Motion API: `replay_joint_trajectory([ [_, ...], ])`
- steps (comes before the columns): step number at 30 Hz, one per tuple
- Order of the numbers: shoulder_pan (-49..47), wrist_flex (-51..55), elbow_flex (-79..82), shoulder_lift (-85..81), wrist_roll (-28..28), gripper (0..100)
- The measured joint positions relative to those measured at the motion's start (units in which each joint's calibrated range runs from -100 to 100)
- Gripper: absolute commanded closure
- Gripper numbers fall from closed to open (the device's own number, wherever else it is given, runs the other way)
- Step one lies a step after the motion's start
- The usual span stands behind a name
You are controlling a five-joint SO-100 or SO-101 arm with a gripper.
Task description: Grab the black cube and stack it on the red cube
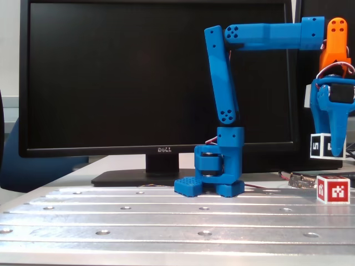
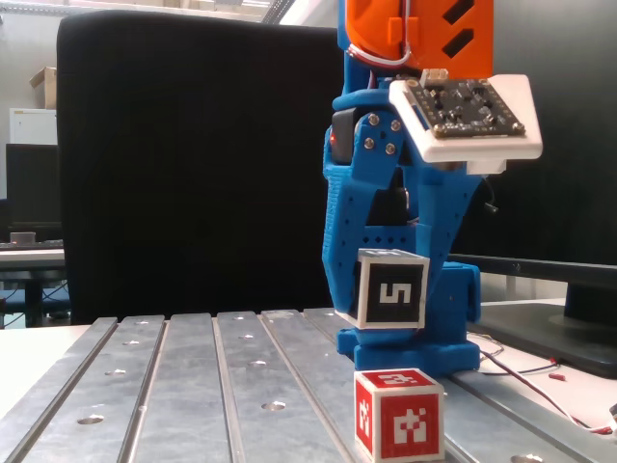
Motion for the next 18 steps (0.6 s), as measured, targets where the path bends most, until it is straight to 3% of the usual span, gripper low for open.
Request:
replay_joint_trajectory([
  [18, -1.0, -4.7, 6.7, 0.0, 0.0, 82],
])
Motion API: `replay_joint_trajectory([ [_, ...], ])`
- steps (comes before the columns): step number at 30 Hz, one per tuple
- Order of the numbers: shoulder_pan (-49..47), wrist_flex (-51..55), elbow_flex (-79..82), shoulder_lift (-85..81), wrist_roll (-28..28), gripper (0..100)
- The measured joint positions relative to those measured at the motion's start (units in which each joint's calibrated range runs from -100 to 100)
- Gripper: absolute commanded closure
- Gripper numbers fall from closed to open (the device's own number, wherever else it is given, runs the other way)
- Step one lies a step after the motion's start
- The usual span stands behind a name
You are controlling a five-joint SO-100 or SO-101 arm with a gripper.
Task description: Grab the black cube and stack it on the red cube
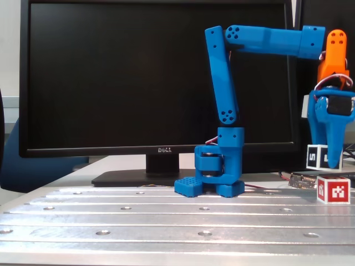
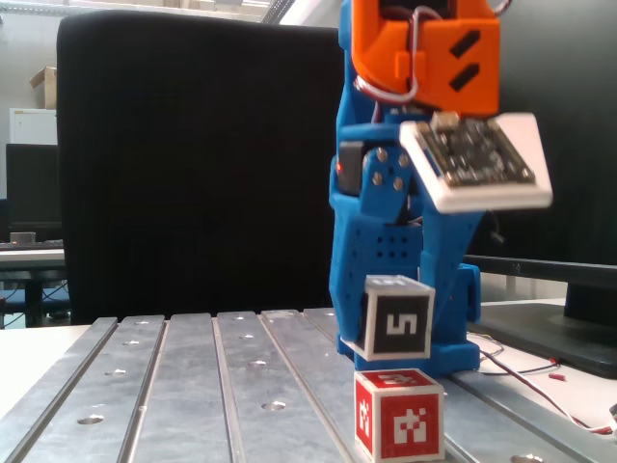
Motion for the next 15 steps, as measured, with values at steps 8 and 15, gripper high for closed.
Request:
replay_joint_trajectory([
  [8, 0.2, -0.9, 0.5, 0.0, 0.0, 82],
  [15, -0.2, -1.8, 0.5, 0.0, -0.3, 81],
])
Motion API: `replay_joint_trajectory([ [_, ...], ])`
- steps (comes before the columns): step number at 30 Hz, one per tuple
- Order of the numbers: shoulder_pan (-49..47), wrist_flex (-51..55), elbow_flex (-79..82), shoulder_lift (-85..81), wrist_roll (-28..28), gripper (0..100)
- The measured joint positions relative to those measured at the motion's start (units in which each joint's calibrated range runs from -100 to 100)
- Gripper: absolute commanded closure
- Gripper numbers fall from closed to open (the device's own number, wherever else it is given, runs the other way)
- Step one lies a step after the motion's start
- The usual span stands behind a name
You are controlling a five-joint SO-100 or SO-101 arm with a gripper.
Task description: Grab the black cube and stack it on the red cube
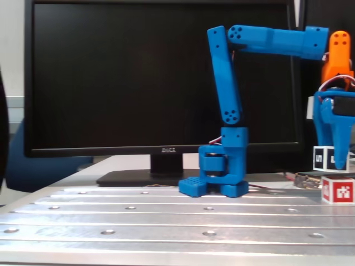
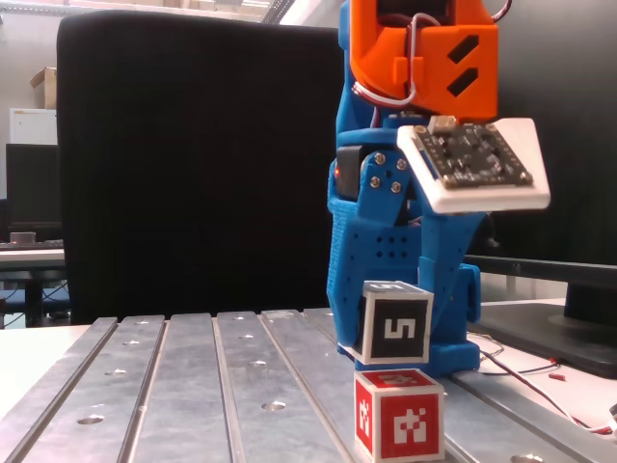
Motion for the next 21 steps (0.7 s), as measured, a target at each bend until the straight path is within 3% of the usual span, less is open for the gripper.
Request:
replay_joint_trajectory([
  [21, -1.0, -1.6, 0.0, 0.0, -2.5, 80],
])
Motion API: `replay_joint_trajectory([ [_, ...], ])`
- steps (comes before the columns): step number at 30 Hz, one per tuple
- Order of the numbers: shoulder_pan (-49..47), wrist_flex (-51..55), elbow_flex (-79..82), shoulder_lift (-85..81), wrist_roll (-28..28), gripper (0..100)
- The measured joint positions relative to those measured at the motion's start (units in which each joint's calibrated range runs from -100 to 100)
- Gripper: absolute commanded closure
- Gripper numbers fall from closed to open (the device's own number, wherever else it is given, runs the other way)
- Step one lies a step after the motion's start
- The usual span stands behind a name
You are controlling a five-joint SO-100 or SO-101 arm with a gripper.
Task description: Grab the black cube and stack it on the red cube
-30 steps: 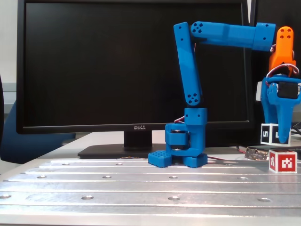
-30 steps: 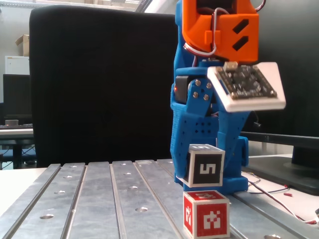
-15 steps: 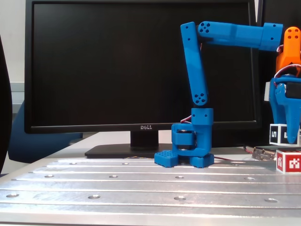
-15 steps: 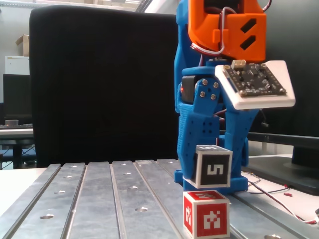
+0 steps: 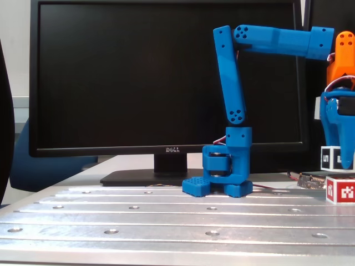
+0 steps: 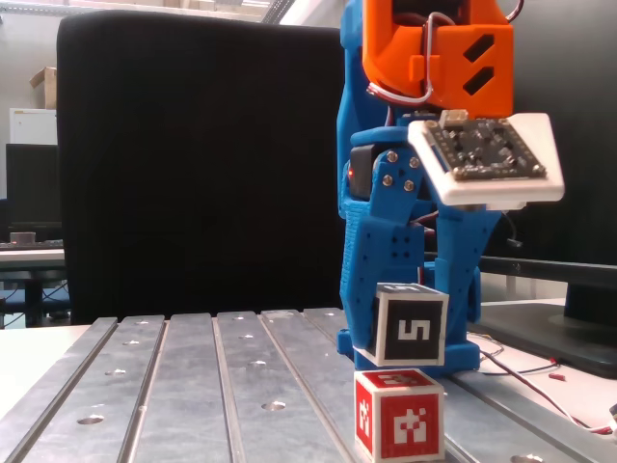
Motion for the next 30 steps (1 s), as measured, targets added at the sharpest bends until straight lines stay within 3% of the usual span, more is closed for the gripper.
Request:
replay_joint_trajectory([
  [20, 0.1, -0.9, 1.6, 0.0, -0.2, 80],
  [30, 0.1, 3.6, -0.3, 0.0, 0.1, 76],
])
